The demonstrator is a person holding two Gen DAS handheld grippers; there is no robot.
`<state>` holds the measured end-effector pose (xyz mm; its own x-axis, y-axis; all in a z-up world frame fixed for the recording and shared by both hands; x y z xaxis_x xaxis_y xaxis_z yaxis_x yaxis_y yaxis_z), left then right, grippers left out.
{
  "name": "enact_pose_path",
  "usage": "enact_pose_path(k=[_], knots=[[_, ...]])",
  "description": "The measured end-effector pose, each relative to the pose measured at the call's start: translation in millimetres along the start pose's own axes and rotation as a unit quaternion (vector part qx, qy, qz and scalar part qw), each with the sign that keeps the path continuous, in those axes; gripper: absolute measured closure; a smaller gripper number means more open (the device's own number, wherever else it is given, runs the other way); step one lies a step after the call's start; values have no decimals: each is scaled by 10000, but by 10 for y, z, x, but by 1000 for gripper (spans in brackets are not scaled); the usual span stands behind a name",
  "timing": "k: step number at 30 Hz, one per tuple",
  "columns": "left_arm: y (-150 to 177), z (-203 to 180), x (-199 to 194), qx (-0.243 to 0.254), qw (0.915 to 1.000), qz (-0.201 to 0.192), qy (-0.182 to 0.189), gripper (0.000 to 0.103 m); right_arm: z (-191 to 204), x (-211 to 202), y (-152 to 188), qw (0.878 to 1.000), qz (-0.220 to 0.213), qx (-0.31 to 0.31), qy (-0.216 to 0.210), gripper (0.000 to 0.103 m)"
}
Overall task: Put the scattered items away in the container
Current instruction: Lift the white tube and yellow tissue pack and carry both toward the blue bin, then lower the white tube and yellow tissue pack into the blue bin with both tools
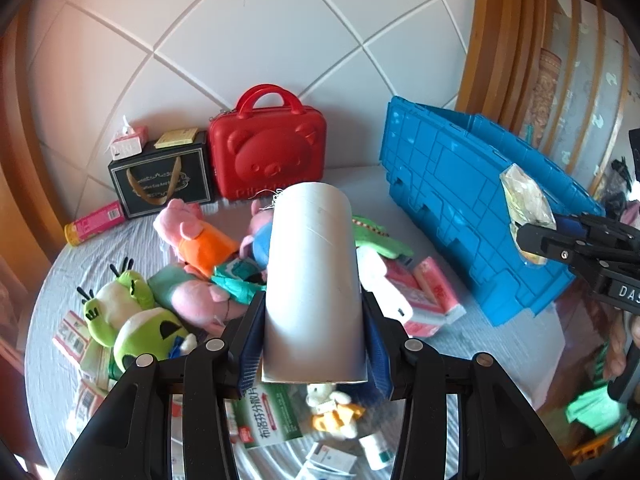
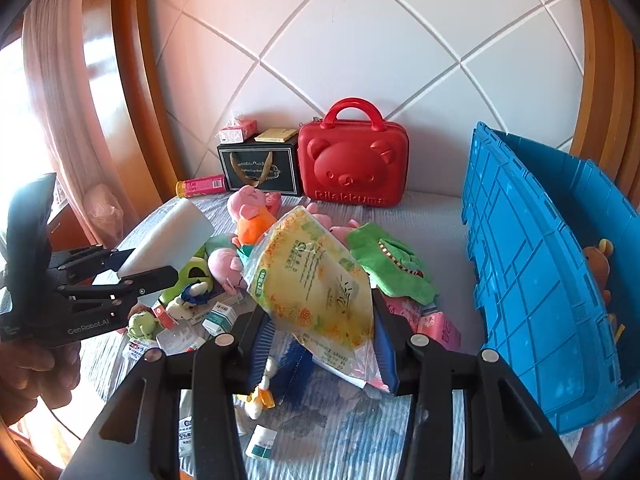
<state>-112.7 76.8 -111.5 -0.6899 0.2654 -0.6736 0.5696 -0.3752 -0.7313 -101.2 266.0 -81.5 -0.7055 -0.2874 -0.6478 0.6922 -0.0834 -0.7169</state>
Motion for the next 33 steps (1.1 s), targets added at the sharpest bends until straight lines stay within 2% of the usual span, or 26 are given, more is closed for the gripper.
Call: enact_pose_path(k=[9,15,21,33], knots=[[-527,-483,-109,56,9996,-146,-237,59,-532,-219,-253,9990,-278,-43,-347,60],[-862,-848,-107,200,9992,-212,-277,59,-884,-380,-483,9981,-447,24,-427,60],[-1178,-1230,-76,386,9981,-398,-251,59,-1222,-559,-723,9972,-610,157,-405,60],[-1803,-2050,121,693,9957,-618,42,59,-2151,-802,-839,9959,-746,493,-121,60]])
Point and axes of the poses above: each gripper's, at about its wrist camera, not at the fingertips, and x roughly the way its jaws point, z to its left, y to its underside, the point moved 4 cm from there along x, roughly the way its jaws point, and after that the axes turned 15 degrees about x, right-handed, at the moved point
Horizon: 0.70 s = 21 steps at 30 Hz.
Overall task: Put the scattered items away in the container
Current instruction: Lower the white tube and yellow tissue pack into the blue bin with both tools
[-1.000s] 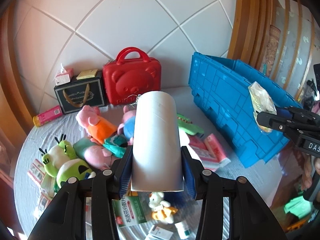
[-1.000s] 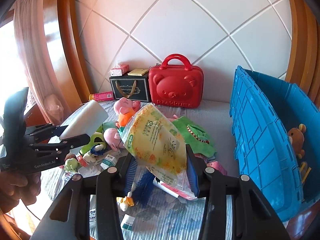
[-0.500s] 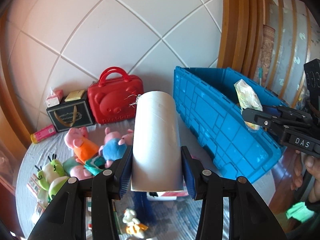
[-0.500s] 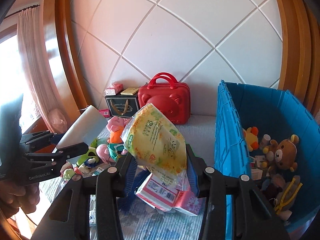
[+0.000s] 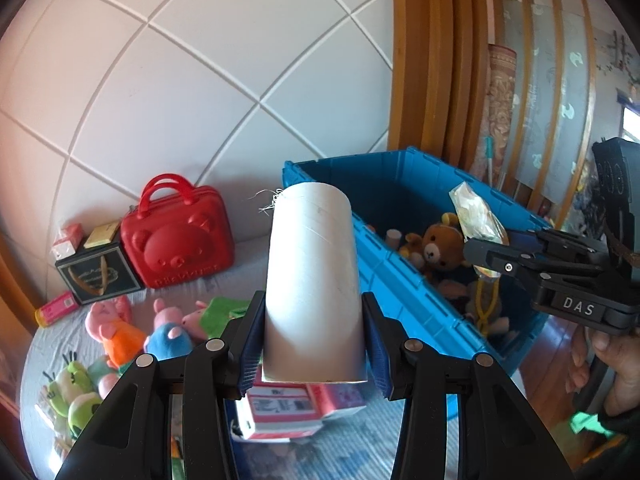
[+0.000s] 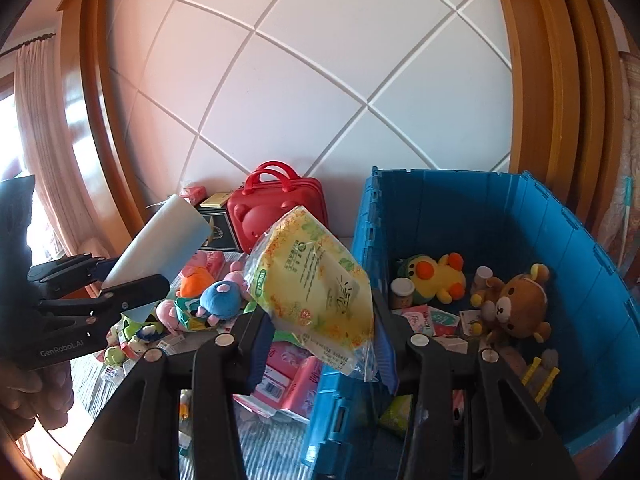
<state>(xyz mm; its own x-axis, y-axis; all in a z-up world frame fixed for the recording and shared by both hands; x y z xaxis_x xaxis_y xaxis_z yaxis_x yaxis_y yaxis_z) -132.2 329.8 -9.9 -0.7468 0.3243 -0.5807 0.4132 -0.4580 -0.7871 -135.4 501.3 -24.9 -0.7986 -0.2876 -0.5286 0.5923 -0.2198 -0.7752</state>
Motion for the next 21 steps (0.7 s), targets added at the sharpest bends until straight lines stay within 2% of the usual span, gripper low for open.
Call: enact_pose_path(k=[10,21], knots=[[-496,-620,274,331,9988,-145,319,59,-752,-241,-126,9985,-109,359,405,60],[-854,-1222,661,678,9959,46,603,59,-1406,-342,-122,9929,-95,716,943,60]])
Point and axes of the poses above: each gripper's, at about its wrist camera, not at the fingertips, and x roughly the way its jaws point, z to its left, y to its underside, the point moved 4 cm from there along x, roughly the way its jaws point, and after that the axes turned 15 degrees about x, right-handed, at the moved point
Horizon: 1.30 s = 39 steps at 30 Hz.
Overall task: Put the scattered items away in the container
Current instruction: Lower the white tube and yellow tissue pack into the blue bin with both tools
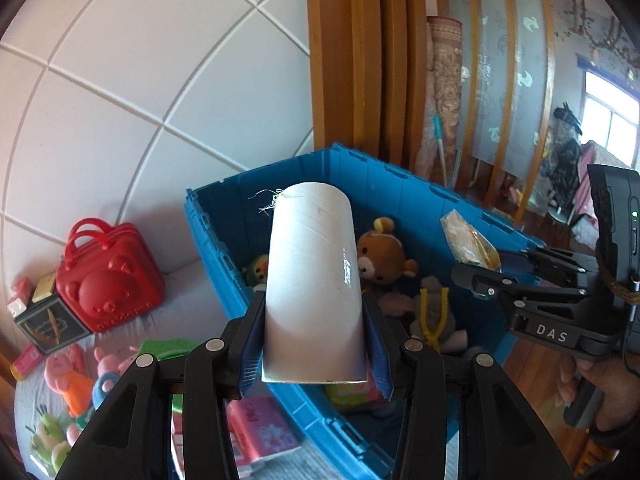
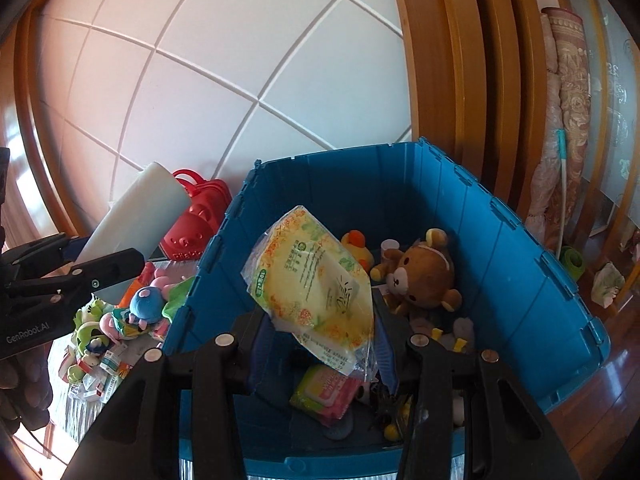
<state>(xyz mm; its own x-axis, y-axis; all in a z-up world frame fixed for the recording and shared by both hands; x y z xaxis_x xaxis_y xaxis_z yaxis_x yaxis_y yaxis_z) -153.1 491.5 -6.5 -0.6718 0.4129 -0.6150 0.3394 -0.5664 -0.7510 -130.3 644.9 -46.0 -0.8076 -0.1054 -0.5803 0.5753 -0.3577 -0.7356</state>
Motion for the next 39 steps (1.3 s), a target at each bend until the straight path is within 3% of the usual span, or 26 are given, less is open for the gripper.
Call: enact_pose_path(k=[17,39], knots=[[-331,-213,632,70,9986,528,25,59,-471,61,-164,9990,-98,254,359,60],[-593,-109,996,-74,9986,514,128,59,-637,239,-337,9985,2,137,535,60]])
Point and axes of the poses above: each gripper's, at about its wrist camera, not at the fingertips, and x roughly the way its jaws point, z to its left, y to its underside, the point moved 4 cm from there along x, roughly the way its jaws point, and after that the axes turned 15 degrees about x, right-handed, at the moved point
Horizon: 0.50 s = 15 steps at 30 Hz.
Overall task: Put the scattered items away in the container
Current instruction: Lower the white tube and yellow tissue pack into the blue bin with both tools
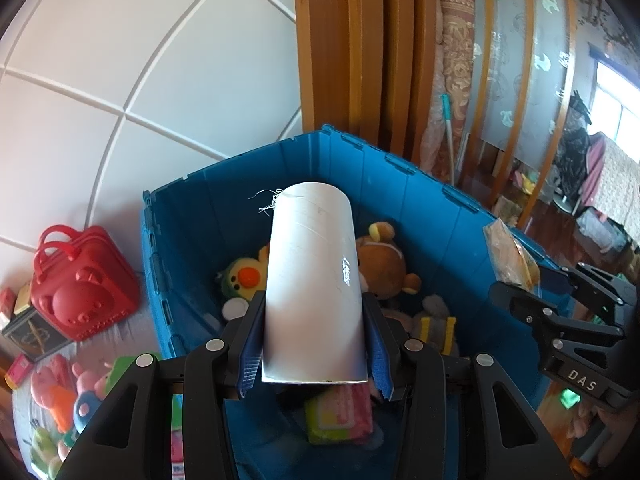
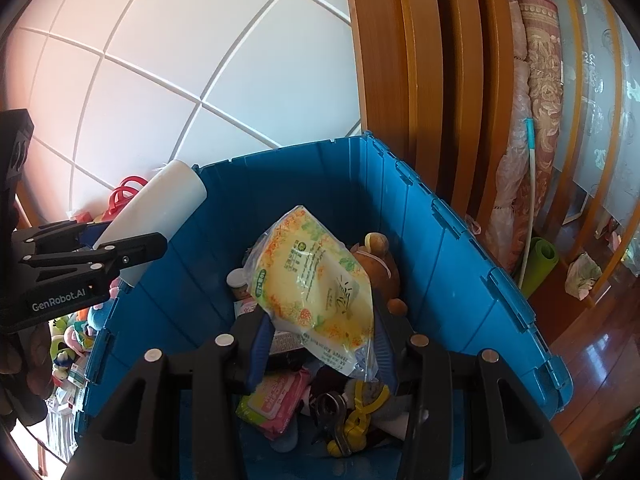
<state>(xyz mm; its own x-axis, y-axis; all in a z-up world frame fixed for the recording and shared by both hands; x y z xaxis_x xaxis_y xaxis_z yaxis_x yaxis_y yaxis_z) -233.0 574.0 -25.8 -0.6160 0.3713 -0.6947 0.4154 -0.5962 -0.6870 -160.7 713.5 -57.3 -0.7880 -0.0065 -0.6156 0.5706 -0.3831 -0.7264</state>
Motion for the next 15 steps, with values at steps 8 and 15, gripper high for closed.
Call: enact_pose_path(k=[8,15], knots=[[-9,34,66,21,10000,37,-6,59,-3,39,-54,10000,24,23,2,60],[-44,54,85,-6,10000,32,-36,59,-7,64,-81,10000,11,1,56,57]])
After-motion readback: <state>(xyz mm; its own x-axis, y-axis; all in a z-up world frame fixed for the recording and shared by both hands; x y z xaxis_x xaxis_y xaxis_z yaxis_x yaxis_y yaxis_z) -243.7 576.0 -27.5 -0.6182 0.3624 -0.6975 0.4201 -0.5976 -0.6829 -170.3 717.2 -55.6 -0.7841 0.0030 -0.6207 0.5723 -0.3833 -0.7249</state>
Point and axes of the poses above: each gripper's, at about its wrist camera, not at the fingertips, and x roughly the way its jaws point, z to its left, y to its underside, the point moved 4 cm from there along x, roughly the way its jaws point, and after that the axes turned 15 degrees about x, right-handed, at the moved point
